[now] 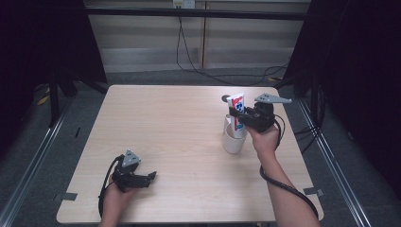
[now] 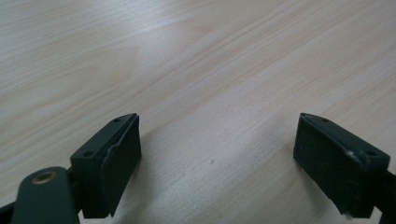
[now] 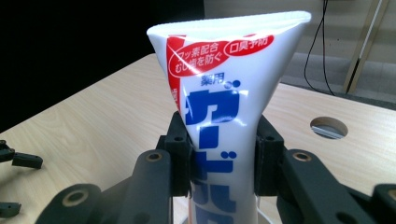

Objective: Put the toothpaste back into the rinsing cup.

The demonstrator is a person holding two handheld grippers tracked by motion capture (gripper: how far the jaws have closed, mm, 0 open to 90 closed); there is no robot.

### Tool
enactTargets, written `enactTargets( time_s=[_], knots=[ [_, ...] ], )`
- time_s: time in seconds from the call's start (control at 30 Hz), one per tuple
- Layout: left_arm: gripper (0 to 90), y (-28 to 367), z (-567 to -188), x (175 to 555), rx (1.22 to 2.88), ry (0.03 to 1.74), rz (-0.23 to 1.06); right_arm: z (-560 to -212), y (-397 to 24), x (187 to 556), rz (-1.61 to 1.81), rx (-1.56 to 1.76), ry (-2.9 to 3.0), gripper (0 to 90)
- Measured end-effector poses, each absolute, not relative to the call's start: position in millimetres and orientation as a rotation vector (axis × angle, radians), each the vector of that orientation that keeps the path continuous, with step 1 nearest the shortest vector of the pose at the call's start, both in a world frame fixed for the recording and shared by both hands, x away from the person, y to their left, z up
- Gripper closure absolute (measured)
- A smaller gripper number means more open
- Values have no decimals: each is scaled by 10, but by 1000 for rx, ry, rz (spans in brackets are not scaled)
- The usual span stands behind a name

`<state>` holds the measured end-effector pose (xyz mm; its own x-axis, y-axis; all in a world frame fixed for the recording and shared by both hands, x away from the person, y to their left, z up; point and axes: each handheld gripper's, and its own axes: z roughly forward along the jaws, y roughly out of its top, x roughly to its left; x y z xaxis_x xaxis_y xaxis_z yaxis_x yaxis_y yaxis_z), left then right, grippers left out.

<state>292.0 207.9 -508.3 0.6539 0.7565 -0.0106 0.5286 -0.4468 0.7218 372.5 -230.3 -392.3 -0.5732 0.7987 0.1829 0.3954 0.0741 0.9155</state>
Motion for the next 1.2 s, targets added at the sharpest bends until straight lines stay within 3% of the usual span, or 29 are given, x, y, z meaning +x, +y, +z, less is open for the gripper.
enactTargets(
  time_s=[1.2],
  knots=[
    [149,2081,-5083,2921,2158,990,412,-4291,-2359,3605,1405,1243,2064,623]
  ],
)
